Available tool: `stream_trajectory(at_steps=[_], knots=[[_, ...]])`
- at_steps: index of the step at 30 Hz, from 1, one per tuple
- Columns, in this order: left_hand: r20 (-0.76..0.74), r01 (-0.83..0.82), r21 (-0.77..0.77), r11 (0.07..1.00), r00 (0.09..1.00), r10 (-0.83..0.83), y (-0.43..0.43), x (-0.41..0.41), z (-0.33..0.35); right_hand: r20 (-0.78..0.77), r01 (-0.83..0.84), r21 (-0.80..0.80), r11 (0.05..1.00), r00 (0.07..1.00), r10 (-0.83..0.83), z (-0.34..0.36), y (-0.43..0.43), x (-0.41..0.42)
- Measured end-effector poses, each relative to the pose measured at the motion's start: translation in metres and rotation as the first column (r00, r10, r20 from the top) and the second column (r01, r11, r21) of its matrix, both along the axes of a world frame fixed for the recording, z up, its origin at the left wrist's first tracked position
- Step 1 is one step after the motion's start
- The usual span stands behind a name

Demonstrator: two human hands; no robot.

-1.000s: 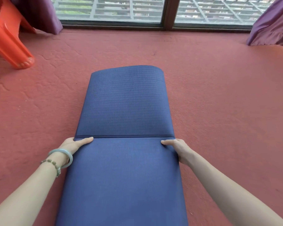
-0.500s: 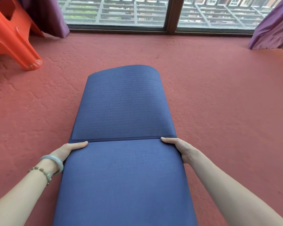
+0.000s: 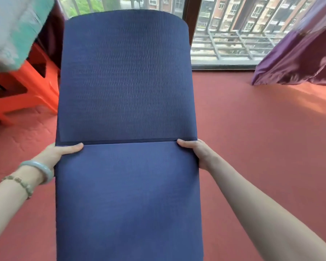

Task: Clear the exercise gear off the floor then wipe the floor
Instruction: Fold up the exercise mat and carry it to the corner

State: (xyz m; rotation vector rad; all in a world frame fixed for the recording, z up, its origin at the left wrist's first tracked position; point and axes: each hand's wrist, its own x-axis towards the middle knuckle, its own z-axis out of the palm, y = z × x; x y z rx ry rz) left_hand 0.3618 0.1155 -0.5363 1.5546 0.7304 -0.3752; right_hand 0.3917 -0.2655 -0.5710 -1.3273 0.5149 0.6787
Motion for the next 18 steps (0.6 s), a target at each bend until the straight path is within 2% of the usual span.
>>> stream_trajectory(at_steps=[6, 10, 14, 18], knots=[[0.061, 0.151, -0.057, 0.987, 0.987, -0.147, -0.046, 0.028, 0.236, 0.045, 0.099, -0.033, 0.995, 0.994, -0.097, 0.23, -0.042, -0.01], [0.077, 0.253, -0.058, 0.966, 0.966, -0.248, -0.081, 0.035, 0.37, 0.07, 0.208, -0.059, 0.976, 0.977, -0.204, 0.369, -0.079, -0.039], [0.122, 0.336, -0.096, 0.937, 0.938, -0.324, -0.124, 0.027, 0.457, 0.141, 0.322, -0.079, 0.943, 0.94, -0.31, 0.468, -0.115, -0.075], [0.104, 0.389, -0.081, 0.918, 0.919, -0.381, -0.172, 0.002, 0.495, 0.216, 0.478, -0.124, 0.869, 0.868, -0.447, 0.529, -0.152, -0.125]])
